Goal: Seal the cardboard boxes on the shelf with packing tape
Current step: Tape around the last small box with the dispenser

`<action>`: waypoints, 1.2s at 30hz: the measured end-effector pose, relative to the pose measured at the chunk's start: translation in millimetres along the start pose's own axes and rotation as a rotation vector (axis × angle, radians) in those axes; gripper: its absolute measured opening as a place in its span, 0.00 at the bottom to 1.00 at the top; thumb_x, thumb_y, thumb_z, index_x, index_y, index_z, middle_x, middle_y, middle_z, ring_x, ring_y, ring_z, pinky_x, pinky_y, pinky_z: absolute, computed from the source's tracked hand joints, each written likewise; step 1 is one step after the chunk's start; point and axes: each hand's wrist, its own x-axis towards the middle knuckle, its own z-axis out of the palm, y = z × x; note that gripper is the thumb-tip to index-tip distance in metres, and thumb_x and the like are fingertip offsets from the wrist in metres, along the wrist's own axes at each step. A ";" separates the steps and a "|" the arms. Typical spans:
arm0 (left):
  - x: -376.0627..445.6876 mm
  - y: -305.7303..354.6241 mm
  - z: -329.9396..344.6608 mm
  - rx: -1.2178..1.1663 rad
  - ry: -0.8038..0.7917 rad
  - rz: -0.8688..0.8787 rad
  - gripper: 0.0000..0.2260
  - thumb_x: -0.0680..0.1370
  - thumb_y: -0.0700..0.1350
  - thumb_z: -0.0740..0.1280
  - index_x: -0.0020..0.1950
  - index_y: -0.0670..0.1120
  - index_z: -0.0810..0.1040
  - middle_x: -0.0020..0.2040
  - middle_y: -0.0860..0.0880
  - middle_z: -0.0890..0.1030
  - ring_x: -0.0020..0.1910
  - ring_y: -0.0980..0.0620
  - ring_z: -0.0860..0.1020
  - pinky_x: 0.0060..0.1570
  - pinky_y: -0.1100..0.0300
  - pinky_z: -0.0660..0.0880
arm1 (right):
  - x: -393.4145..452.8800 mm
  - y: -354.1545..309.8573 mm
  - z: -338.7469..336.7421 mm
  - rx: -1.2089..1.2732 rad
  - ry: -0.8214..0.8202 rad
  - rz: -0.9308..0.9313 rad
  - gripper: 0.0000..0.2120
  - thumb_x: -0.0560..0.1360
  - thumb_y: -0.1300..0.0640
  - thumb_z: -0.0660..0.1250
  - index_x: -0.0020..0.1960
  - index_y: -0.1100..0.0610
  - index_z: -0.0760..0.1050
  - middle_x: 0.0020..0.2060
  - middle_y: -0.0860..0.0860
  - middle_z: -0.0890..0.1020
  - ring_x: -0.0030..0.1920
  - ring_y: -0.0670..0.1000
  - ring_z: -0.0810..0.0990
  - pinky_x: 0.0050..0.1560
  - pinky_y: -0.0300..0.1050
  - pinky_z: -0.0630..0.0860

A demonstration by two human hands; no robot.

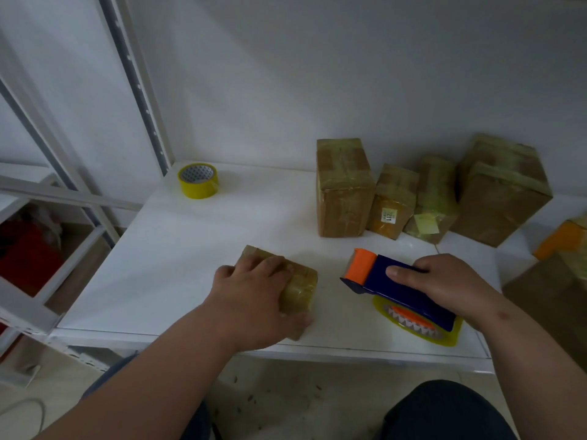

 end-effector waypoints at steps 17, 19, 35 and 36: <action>-14.4 7.9 -7.4 -0.434 0.170 -0.064 0.28 0.78 0.49 0.64 0.76 0.60 0.60 0.72 0.61 0.64 0.73 0.53 0.60 0.73 0.49 0.59 | -39.7 -4.8 5.2 0.198 0.090 -0.256 0.24 0.68 0.31 0.67 0.37 0.53 0.79 0.31 0.46 0.82 0.30 0.44 0.80 0.33 0.40 0.70; -23.3 17.2 -17.6 -0.976 0.210 -0.177 0.15 0.79 0.49 0.67 0.66 0.58 0.74 0.60 0.62 0.75 0.60 0.58 0.75 0.55 0.63 0.74 | -45.9 -7.6 3.0 0.254 0.076 -0.321 0.27 0.62 0.27 0.66 0.39 0.51 0.80 0.33 0.49 0.83 0.32 0.47 0.81 0.34 0.41 0.73; -47.9 33.8 -7.1 -2.164 -0.376 -0.035 0.21 0.60 0.49 0.83 0.47 0.47 0.79 0.44 0.46 0.79 0.42 0.51 0.76 0.40 0.58 0.76 | -71.9 -24.3 13.7 0.504 -0.145 -0.466 0.31 0.54 0.23 0.69 0.40 0.48 0.82 0.35 0.54 0.83 0.33 0.49 0.81 0.34 0.40 0.73; -48.6 34.0 -6.2 -2.181 -0.387 -0.030 0.23 0.59 0.49 0.84 0.48 0.47 0.78 0.45 0.46 0.79 0.42 0.50 0.76 0.40 0.58 0.76 | -72.7 -24.7 14.1 0.507 -0.150 -0.464 0.31 0.54 0.23 0.69 0.40 0.48 0.82 0.35 0.55 0.83 0.33 0.49 0.81 0.34 0.40 0.73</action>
